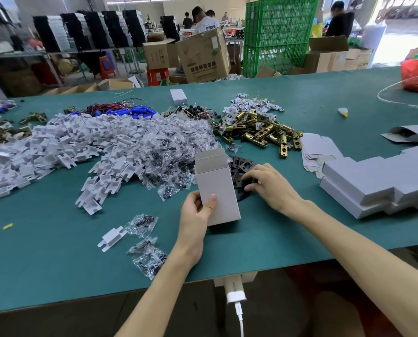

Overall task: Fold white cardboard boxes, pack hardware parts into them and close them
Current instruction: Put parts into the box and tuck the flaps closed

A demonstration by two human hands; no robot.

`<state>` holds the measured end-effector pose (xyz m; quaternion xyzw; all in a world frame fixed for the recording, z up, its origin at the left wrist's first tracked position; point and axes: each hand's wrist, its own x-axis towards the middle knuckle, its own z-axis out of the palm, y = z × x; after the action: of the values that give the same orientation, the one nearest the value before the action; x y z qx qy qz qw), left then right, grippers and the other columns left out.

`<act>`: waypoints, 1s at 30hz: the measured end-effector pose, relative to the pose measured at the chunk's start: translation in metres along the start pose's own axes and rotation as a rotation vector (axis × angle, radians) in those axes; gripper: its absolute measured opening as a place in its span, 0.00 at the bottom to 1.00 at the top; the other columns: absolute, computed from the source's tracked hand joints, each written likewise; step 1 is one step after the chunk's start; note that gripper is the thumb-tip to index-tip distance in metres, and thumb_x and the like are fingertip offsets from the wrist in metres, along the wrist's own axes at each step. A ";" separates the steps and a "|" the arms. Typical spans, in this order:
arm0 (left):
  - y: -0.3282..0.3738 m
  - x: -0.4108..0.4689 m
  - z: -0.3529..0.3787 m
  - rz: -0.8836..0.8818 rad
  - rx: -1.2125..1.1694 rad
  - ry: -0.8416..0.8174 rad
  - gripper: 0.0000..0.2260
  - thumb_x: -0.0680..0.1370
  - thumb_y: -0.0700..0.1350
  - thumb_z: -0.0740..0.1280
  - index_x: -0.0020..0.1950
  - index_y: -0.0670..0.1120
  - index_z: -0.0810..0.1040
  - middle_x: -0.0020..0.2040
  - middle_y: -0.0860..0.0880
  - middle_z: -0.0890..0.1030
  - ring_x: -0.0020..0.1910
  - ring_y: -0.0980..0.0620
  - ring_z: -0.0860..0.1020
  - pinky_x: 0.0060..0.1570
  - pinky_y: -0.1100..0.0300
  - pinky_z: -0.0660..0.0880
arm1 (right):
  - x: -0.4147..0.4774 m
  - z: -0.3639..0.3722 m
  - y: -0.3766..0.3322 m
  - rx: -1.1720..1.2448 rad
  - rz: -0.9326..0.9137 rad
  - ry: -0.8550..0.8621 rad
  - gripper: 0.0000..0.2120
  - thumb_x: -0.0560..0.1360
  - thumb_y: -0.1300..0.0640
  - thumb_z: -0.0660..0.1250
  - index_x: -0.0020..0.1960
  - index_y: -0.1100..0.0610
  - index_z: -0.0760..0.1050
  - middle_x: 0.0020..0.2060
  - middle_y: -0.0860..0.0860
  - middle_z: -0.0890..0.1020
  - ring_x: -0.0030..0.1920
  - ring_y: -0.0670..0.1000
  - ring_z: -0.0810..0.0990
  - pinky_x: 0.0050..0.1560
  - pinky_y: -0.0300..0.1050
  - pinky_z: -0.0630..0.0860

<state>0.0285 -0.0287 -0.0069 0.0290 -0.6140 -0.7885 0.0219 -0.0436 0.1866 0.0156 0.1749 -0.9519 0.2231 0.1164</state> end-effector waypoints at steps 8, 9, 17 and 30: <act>-0.001 0.001 0.000 0.027 0.046 -0.020 0.08 0.80 0.41 0.70 0.59 0.43 0.78 0.56 0.46 0.85 0.55 0.50 0.83 0.62 0.48 0.80 | 0.004 -0.004 0.000 0.163 0.125 0.027 0.08 0.76 0.57 0.74 0.55 0.54 0.84 0.48 0.49 0.82 0.52 0.51 0.75 0.54 0.46 0.70; -0.001 0.001 0.000 0.028 0.047 -0.021 0.09 0.80 0.41 0.70 0.59 0.43 0.78 0.56 0.46 0.85 0.55 0.50 0.83 0.62 0.49 0.80 | 0.004 -0.005 -0.001 0.173 0.135 0.027 0.08 0.76 0.58 0.74 0.55 0.54 0.85 0.47 0.49 0.82 0.51 0.51 0.76 0.54 0.46 0.72; -0.002 0.000 0.000 0.029 0.054 -0.035 0.11 0.81 0.42 0.70 0.62 0.42 0.77 0.59 0.44 0.84 0.57 0.48 0.83 0.61 0.51 0.80 | 0.005 -0.009 -0.009 0.088 0.169 -0.080 0.10 0.73 0.59 0.77 0.53 0.55 0.82 0.46 0.48 0.78 0.50 0.52 0.78 0.51 0.41 0.74; -0.012 0.002 -0.005 0.033 0.129 -0.074 0.06 0.81 0.39 0.70 0.57 0.47 0.79 0.50 0.53 0.86 0.47 0.56 0.83 0.46 0.58 0.80 | 0.041 -0.006 -0.220 0.196 -0.276 -0.049 0.10 0.80 0.55 0.69 0.58 0.59 0.79 0.56 0.54 0.79 0.57 0.52 0.76 0.62 0.45 0.73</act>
<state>0.0273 -0.0311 -0.0197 -0.0090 -0.6643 -0.7474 0.0101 0.0049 -0.0072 0.1176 0.3200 -0.8949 0.2925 0.1053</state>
